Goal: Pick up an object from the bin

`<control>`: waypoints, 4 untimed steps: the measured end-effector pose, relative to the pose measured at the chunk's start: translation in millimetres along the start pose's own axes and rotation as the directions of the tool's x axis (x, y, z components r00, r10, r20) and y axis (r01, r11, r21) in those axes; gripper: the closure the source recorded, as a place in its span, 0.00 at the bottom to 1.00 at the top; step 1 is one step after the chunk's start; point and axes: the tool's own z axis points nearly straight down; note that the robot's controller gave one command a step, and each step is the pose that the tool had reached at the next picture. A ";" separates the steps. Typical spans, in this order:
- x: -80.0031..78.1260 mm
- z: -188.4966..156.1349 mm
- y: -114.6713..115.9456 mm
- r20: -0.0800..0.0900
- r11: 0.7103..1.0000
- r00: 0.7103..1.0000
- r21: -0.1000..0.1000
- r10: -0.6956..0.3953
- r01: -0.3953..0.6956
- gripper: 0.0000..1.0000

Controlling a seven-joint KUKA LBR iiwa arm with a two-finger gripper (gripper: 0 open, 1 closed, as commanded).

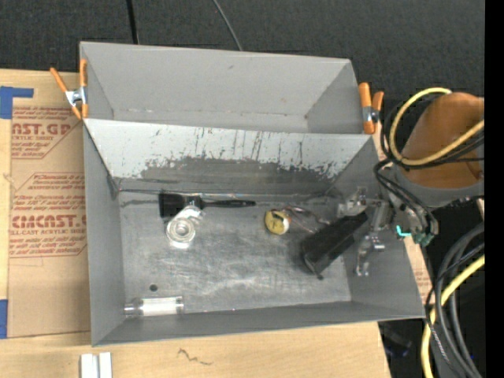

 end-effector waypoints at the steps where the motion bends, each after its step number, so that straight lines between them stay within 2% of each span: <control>1: -0.1 -0.3 -0.5 0.001 1.000 1.000 0.001 0.000 0.000 0.00; 2: 2.7 12.7 0.9 0.007 0.998 0.998 0.002 0.066 -0.066 0.00; 3: -21.8 0.9 56.4 0.000 0.850 0.850 0.002 -0.526 0.526 1.00; 4: -27.1 -5.4 65.3 0.002 0.821 0.821 0.002 -0.571 0.571 0.00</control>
Offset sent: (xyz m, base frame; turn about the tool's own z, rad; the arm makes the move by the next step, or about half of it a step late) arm -0.0238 0.0136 -0.0868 0.3444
